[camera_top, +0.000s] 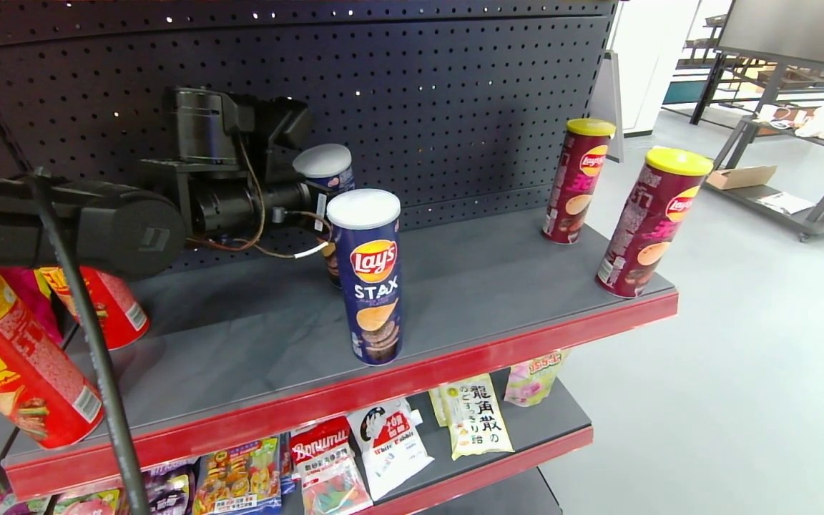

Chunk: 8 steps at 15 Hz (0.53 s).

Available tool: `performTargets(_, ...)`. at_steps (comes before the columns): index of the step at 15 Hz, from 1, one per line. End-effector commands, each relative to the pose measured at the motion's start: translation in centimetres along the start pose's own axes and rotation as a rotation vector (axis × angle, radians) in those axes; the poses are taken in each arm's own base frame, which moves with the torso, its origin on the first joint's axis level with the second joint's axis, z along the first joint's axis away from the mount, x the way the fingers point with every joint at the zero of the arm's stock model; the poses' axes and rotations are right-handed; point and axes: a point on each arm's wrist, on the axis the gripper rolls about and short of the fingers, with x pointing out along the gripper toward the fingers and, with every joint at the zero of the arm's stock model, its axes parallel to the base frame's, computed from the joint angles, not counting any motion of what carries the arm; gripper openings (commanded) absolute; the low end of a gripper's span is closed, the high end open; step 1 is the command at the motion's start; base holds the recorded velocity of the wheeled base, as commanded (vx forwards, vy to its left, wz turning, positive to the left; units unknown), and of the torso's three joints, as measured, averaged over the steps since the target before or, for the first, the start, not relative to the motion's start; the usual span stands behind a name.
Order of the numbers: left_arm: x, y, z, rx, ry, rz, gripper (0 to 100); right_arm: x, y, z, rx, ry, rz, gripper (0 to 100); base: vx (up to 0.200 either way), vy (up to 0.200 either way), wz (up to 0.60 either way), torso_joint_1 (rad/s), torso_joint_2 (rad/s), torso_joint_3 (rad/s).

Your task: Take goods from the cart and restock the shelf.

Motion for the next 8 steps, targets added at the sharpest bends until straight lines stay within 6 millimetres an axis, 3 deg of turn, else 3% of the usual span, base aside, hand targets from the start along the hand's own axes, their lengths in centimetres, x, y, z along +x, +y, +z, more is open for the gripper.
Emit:
performTargets(1, 0.19, -0.04, 0.06, 0.001, -0.003, -0.001, 0, 0.00, 0.00, 0.01, 0.000, 0.000, 0.001, 100, 0.000, 0.000, 0.00, 0.000, 0.00, 0.000)
performTargets(8, 0.20, -0.23, 0.01, 0.007, -0.003, -0.031, 0, 0.02, 0.00, -0.03, 0.000, 0.002, 0.001, 100, 0.000, 0.000, 0.00, 0.000, 0.00, 0.000)
